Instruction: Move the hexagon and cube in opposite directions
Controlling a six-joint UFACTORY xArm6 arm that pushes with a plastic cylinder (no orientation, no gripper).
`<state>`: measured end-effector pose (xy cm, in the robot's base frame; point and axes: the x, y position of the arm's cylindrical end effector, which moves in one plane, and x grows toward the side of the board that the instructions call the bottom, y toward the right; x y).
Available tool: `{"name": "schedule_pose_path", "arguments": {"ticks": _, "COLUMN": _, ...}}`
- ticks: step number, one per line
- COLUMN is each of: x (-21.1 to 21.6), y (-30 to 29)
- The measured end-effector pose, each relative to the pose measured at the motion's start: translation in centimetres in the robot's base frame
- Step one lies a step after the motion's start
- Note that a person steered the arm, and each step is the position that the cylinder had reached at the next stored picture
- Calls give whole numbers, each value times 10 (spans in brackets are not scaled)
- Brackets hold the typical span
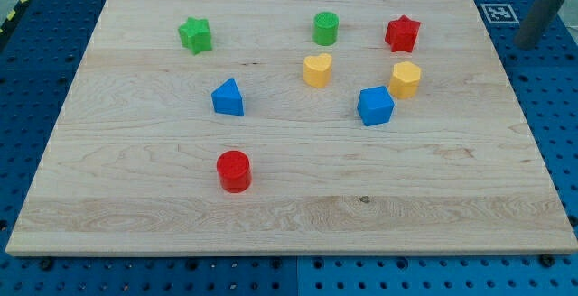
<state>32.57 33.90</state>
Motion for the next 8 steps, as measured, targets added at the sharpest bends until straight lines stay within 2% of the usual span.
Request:
{"name": "schedule_pose_path", "arguments": {"ticks": 1, "x": 0, "y": 0}}
{"name": "schedule_pose_path", "arguments": {"ticks": 2, "x": 21, "y": 0}}
{"name": "schedule_pose_path", "arguments": {"ticks": 5, "x": 73, "y": -106}}
{"name": "schedule_pose_path", "arguments": {"ticks": 6, "x": 73, "y": -158}}
{"name": "schedule_pose_path", "arguments": {"ticks": 8, "x": 78, "y": -225}}
